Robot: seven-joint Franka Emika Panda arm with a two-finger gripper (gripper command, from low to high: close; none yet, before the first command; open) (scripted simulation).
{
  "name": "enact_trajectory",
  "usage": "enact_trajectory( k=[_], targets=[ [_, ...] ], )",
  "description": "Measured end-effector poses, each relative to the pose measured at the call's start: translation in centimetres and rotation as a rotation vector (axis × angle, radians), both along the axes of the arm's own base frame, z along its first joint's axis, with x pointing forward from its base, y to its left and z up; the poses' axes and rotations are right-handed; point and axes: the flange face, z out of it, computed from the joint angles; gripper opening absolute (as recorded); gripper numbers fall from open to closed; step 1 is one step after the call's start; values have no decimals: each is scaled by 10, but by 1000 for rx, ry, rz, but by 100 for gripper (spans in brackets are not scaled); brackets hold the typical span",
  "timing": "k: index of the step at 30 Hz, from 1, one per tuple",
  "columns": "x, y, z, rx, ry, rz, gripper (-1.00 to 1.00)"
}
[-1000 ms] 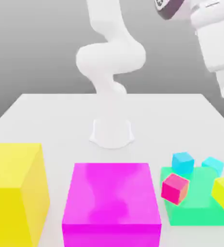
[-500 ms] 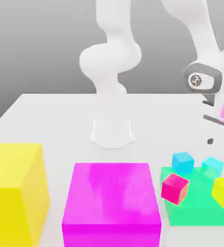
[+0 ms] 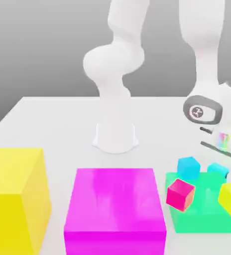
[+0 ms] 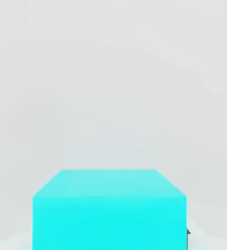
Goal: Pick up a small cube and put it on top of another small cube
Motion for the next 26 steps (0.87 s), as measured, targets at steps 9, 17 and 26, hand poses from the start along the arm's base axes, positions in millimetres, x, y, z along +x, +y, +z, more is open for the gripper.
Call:
enact_trajectory(
  k=[9,17,26],
  targets=[
    [31,-42,86,8,13,-319,-100],
    [55,-113,147,3,5,-784,-100],
    [57,-121,94,1,1,-833,100]
  ],
)
